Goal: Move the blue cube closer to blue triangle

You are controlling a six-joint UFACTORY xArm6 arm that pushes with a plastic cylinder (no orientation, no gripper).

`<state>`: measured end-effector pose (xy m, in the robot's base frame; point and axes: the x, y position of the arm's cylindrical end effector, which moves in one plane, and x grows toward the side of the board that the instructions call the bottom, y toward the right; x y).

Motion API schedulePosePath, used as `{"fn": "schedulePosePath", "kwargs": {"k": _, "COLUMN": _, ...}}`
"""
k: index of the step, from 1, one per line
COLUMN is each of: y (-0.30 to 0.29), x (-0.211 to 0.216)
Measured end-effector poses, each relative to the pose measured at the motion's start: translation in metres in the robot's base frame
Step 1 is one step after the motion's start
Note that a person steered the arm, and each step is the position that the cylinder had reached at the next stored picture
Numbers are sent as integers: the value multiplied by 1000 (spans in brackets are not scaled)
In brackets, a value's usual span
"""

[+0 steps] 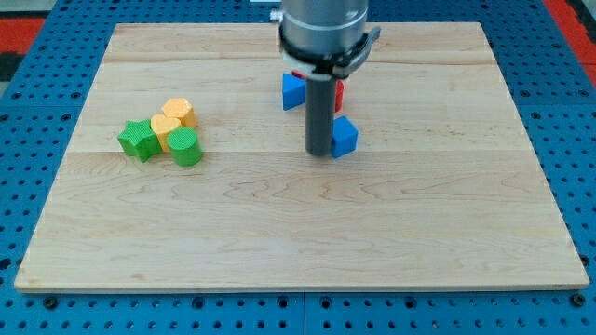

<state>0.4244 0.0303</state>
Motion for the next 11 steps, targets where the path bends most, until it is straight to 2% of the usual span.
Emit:
{"fn": "schedulePosePath", "kwargs": {"k": 1, "y": 25, "x": 15}}
{"fn": "schedulePosePath", "kwargs": {"k": 2, "y": 51, "x": 52}}
{"fn": "schedulePosePath", "kwargs": {"k": 3, "y": 92, "x": 56}}
{"fn": "schedulePosePath", "kwargs": {"k": 4, "y": 107, "x": 28}}
{"fn": "schedulePosePath", "kwargs": {"k": 6, "y": 67, "x": -8}}
{"fn": "schedulePosePath", "kwargs": {"k": 9, "y": 29, "x": 7}}
{"fn": "schedulePosePath", "kwargs": {"k": 11, "y": 29, "x": 3}}
